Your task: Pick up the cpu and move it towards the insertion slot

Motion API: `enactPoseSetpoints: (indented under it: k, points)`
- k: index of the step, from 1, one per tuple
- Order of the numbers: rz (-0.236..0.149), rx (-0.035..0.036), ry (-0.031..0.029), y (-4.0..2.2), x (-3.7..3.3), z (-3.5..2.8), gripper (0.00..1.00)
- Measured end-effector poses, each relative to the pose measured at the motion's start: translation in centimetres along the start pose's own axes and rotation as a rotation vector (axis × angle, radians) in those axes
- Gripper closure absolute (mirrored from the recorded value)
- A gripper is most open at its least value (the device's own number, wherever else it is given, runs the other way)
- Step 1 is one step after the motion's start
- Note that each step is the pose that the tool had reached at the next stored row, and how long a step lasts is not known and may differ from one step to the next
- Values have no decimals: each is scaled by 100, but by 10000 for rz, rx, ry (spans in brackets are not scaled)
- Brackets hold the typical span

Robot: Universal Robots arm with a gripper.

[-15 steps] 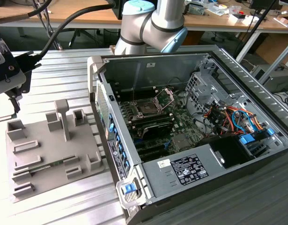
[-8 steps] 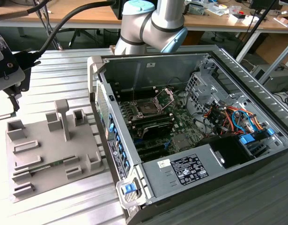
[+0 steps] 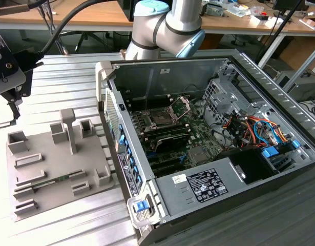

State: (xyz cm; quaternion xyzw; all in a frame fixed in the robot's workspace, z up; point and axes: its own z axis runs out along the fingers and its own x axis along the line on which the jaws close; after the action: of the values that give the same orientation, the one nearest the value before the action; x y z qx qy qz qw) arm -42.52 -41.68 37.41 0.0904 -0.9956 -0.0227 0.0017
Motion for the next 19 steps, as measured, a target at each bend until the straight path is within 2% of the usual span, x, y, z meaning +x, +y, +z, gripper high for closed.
enactPoseSetpoints:
  k: [19]
  points:
    - [0,0,-1,6,0,-130,45]
